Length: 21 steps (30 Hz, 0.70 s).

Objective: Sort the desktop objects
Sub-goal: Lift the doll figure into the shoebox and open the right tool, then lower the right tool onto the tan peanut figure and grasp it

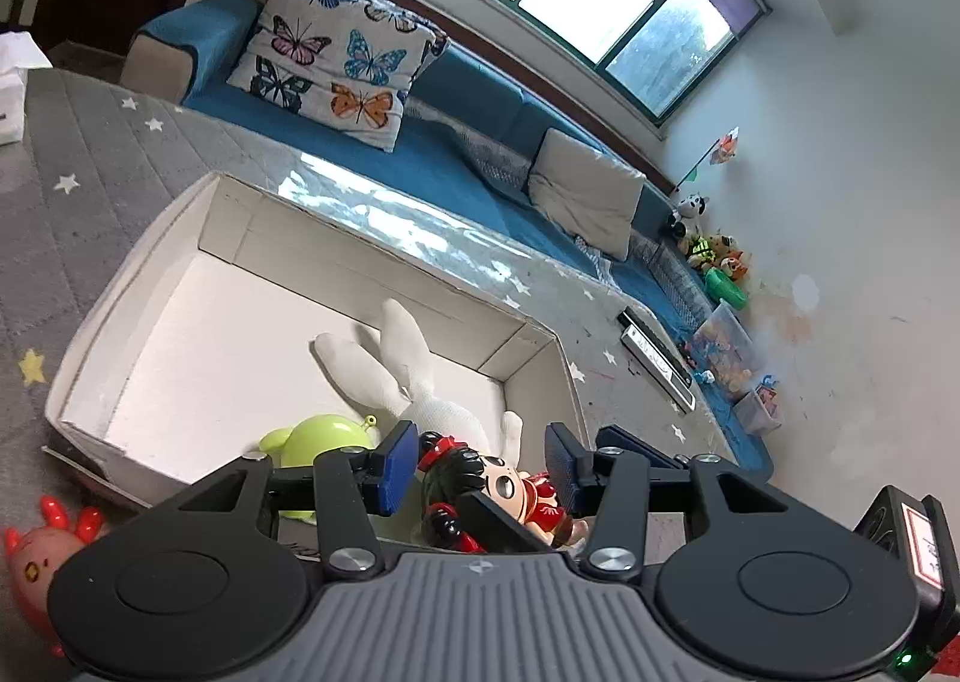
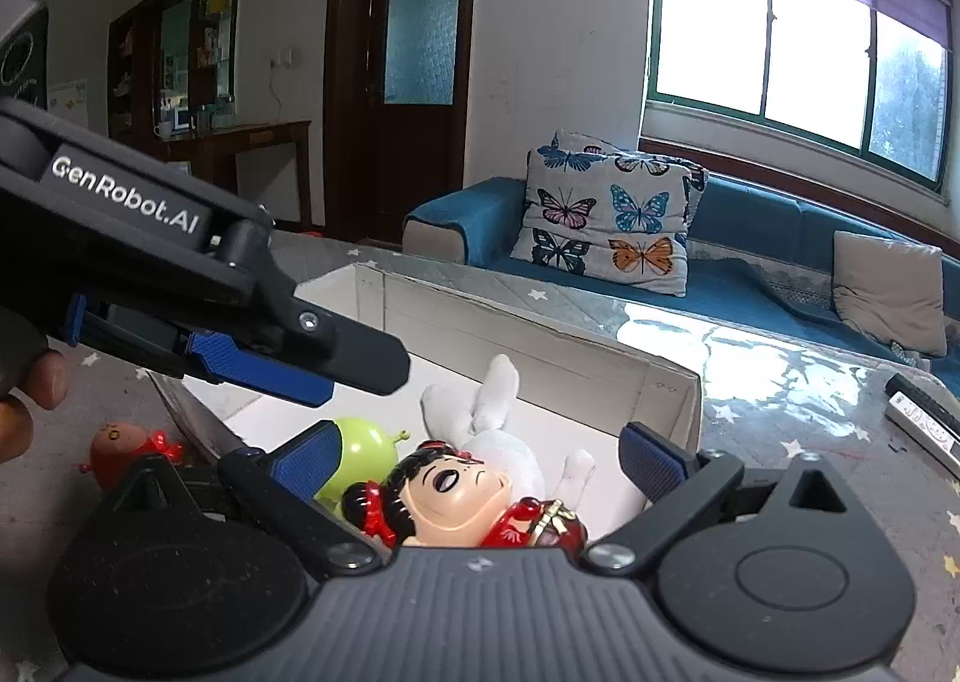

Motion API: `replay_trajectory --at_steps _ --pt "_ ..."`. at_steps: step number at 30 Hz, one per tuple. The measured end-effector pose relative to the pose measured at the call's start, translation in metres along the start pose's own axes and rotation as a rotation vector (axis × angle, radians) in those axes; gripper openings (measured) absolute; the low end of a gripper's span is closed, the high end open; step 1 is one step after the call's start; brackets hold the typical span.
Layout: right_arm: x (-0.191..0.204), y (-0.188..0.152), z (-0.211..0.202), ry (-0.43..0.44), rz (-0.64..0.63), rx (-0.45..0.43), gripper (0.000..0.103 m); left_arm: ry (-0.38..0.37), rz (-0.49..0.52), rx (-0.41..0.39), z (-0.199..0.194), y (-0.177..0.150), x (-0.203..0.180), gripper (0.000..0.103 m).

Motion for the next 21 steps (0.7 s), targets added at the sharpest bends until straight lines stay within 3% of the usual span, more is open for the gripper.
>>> replay_trajectory --at_steps 21 --pt "0.030 -0.024 -0.050 0.052 0.017 -0.020 0.100 0.042 0.027 -0.021 -0.043 -0.037 0.003 0.049"
Point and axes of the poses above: each gripper's, at about its wrist camera, not at the fingertips, and z roughly the way its jaws point, x to its left, y to its top, the point moved 9 cm from there along z, roughly the way its jaws point, and after that the axes turned 2 degrees about -z, right-handed, at the moved point
